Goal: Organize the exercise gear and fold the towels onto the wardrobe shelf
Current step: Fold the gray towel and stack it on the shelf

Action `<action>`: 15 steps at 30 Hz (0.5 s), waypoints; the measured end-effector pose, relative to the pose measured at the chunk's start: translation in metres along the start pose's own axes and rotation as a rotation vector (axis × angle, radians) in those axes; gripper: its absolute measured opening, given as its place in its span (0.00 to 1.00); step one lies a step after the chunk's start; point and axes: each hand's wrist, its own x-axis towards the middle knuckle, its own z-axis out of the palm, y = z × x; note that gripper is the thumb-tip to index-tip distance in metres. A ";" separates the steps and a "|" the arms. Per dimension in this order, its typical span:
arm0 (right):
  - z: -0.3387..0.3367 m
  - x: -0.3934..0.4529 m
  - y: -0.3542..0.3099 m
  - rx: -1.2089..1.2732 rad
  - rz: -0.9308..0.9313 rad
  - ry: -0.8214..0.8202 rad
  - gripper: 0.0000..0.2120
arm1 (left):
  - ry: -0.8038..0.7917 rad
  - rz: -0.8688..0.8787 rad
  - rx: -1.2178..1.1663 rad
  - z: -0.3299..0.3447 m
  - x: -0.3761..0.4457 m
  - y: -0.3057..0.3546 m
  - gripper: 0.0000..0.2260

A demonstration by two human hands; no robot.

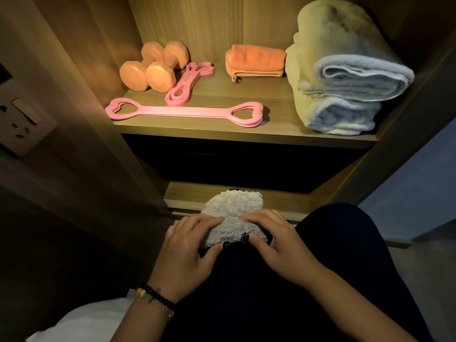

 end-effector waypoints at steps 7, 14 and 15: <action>-0.003 -0.005 -0.001 0.370 0.169 0.026 0.14 | -0.020 -0.145 -0.365 -0.009 0.002 0.010 0.13; 0.000 -0.008 -0.006 -0.097 -0.018 0.185 0.13 | -0.070 -0.338 -0.317 -0.008 0.018 0.021 0.08; 0.000 -0.008 -0.008 -0.164 -0.064 0.207 0.13 | -0.075 -0.369 -0.287 -0.007 0.023 0.020 0.09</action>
